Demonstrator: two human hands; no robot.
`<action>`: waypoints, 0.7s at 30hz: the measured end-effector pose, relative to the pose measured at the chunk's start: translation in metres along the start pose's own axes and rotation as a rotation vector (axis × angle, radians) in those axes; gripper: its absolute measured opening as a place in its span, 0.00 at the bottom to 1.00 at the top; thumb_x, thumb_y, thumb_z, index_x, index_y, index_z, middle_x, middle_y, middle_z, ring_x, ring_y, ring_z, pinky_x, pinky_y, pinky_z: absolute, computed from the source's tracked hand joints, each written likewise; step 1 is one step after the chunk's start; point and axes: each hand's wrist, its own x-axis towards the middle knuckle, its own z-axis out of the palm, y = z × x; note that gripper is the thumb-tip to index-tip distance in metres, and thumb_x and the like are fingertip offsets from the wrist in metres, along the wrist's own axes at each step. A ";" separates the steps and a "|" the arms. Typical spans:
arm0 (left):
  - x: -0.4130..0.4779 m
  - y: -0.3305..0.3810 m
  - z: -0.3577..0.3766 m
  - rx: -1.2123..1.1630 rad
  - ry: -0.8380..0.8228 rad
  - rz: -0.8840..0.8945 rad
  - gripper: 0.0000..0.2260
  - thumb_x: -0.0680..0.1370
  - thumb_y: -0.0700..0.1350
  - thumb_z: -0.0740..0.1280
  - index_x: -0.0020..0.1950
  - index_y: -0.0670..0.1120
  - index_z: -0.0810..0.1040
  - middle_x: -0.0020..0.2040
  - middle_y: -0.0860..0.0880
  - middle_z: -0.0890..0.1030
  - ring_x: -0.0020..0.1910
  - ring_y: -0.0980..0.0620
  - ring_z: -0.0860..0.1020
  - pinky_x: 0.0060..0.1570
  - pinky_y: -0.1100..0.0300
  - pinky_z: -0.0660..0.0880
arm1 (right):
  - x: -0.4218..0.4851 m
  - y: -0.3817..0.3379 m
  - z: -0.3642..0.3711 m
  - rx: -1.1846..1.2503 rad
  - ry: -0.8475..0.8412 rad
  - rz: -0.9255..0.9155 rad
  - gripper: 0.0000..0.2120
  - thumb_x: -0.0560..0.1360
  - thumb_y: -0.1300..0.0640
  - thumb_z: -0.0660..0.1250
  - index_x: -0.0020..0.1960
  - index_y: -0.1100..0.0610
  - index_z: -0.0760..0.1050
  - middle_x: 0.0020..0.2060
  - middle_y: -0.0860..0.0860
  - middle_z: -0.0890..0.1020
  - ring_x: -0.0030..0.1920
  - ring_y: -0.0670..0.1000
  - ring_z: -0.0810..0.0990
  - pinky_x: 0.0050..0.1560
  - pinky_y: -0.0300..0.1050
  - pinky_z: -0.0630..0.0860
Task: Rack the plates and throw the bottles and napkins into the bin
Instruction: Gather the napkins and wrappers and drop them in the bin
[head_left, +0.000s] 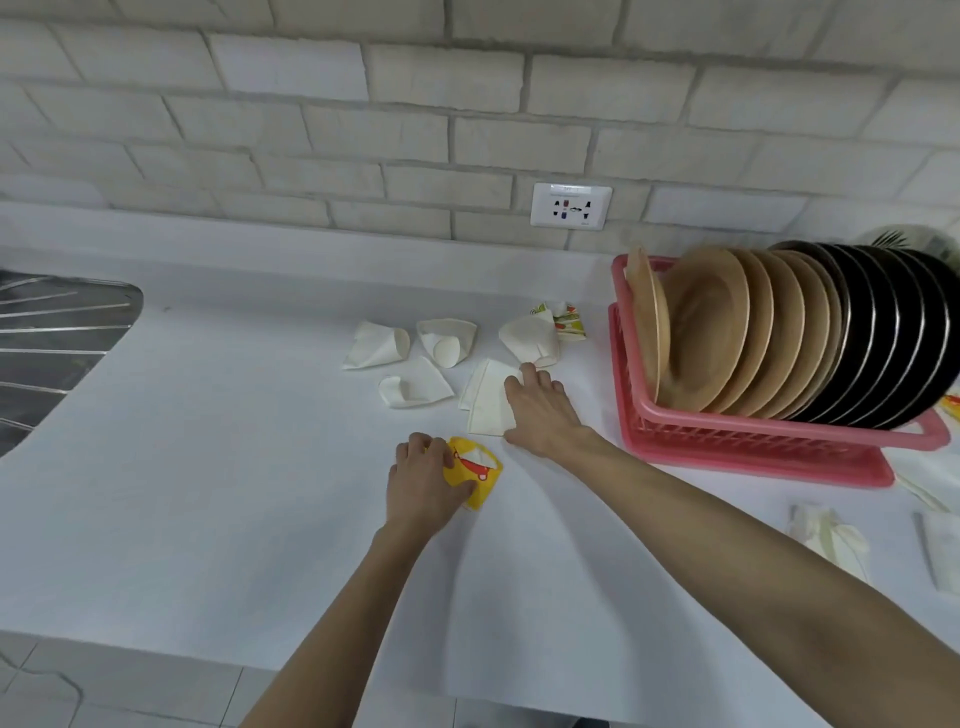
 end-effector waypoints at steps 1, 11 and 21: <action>-0.001 -0.002 -0.002 -0.019 0.002 -0.001 0.16 0.70 0.53 0.73 0.52 0.49 0.72 0.58 0.50 0.71 0.59 0.47 0.70 0.53 0.56 0.70 | 0.000 0.001 0.000 -0.009 0.016 0.000 0.27 0.69 0.51 0.73 0.62 0.60 0.67 0.62 0.58 0.67 0.59 0.59 0.70 0.56 0.52 0.69; -0.015 -0.020 -0.030 -0.527 -0.095 -0.040 0.19 0.66 0.48 0.73 0.56 0.51 0.76 0.47 0.52 0.79 0.44 0.57 0.77 0.39 0.68 0.70 | -0.036 0.018 -0.005 0.697 0.118 0.024 0.13 0.71 0.66 0.68 0.52 0.55 0.72 0.51 0.50 0.76 0.52 0.54 0.76 0.49 0.45 0.72; -0.042 -0.018 -0.016 -0.698 -0.230 -0.042 0.14 0.67 0.52 0.70 0.49 0.47 0.81 0.42 0.46 0.83 0.40 0.47 0.81 0.30 0.59 0.78 | -0.114 0.020 -0.007 0.806 0.058 0.191 0.03 0.70 0.64 0.65 0.42 0.65 0.74 0.37 0.55 0.75 0.37 0.54 0.72 0.35 0.48 0.68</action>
